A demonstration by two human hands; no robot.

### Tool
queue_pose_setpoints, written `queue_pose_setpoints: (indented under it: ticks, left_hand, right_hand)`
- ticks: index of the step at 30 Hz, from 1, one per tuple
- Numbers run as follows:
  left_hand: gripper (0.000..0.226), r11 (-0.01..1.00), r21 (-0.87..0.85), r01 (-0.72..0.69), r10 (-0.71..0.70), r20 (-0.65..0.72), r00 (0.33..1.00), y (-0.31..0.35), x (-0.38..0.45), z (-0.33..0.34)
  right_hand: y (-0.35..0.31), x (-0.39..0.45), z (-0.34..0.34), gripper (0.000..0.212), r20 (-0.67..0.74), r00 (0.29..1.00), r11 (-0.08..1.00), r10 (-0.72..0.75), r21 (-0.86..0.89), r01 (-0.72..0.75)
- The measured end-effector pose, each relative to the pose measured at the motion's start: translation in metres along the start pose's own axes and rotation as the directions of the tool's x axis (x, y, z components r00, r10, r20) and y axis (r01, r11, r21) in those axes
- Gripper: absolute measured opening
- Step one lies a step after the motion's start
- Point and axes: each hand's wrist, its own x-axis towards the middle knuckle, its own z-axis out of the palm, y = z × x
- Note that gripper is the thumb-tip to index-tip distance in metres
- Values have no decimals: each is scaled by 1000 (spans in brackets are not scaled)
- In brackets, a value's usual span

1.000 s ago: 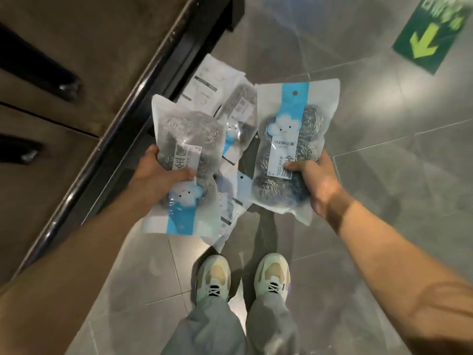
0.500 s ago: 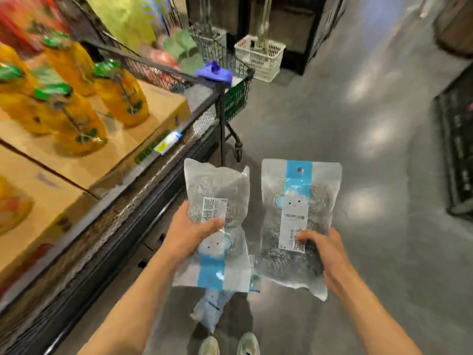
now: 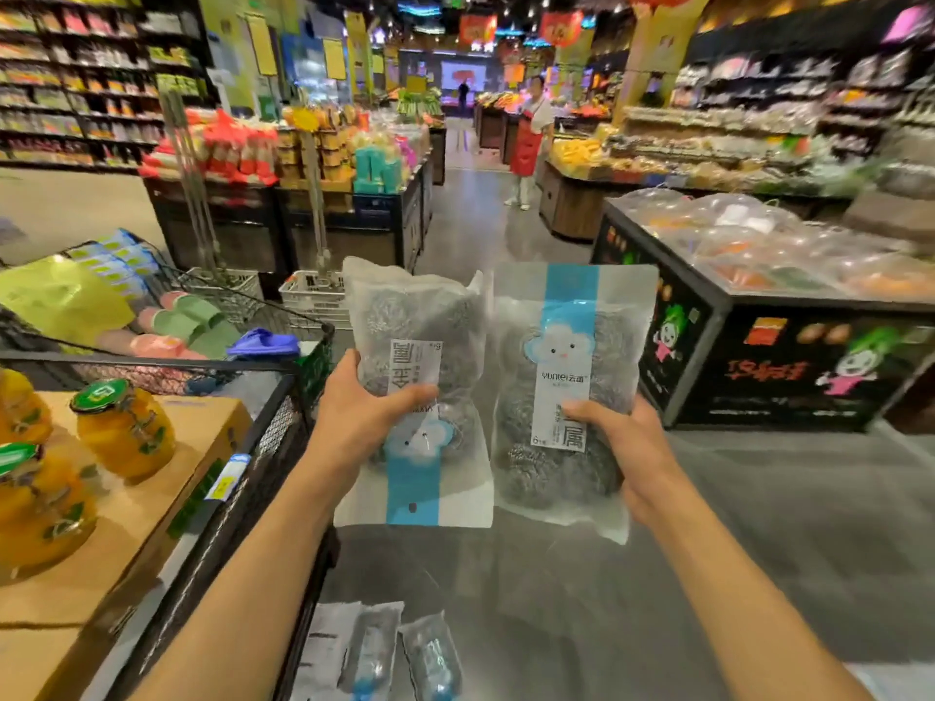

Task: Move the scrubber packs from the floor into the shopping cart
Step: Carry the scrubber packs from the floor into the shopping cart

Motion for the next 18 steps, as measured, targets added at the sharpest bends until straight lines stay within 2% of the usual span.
queue_pose_setpoints:
  ticks: [4,7,10,12,16,18]
  left_hand:
    - [55,998,-66,-16,27,174,984,25,-8,38]
    - [52,995,-101,-16,48,318,947,40,-22,79]
    - [53,990,-144,-2,68,452,889,50,-43,124]
    - [55,986,-162,26,65,534,843,55,-60,155]
    - [55,981,-188,56,83,656,750,62,-96,217]
    - [55,981,-183,56,91,704,704,66,-117,249]
  right_hand:
    - [-20,-45,-34,39,-173,984,999,-42,18,46]
    - [-28,-84,-70,33,-353,934,998,-56,18,66]
    - [-32,-125,-109,44,-552,829,994,-90,-1,107]
    - [-37,-156,-133,42,-649,751,989,-119,-9,149]
    - [-42,-213,-179,52,-759,629,978,-171,-51,205]
    - [-40,-238,-203,51,-798,576,975,-176,-58,217]
